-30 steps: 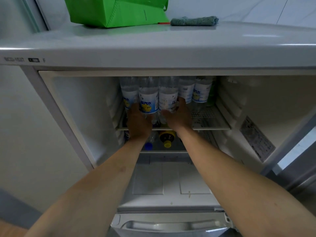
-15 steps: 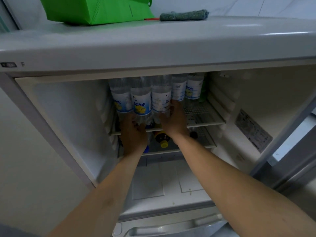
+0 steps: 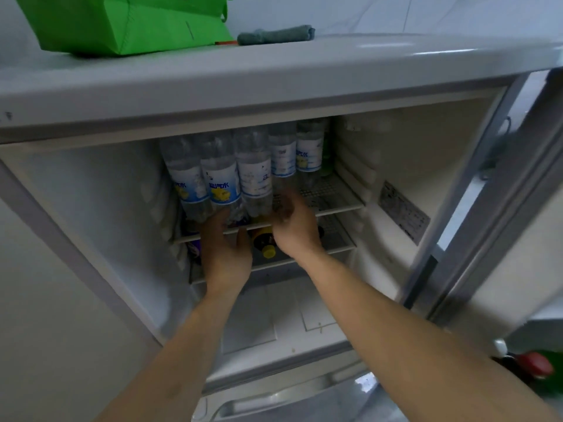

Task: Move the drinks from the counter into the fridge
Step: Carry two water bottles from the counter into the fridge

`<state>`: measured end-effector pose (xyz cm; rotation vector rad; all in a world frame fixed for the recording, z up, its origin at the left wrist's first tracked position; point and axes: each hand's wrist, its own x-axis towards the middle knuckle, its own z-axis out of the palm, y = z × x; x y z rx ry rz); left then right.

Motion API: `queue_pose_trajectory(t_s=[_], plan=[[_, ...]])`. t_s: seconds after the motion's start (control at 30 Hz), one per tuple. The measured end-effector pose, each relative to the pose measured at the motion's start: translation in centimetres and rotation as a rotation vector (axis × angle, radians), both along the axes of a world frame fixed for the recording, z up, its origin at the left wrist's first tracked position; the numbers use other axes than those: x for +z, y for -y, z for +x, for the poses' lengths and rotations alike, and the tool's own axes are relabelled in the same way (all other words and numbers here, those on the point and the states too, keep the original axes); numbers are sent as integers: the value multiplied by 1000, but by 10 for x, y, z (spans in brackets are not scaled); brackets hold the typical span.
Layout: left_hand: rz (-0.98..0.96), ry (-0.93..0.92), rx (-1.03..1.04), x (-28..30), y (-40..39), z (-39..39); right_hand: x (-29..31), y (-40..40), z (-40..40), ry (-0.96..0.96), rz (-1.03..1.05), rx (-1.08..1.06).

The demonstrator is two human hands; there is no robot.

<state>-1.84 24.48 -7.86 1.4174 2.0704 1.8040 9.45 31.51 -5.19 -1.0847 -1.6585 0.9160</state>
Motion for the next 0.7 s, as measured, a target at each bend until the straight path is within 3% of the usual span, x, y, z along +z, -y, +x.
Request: queue_pose_trajectory(t_s=[0.27,0.53,0.7], plan=[[67,160,-177,-25,33,116,-42,66,127,-56,-168,-110],[-69,218,-436,-82,101,244,-100,188,278,-137,-255,-404],[-291,161,-680,-146,163,297,-155,281,376,-152,-423,-699]])
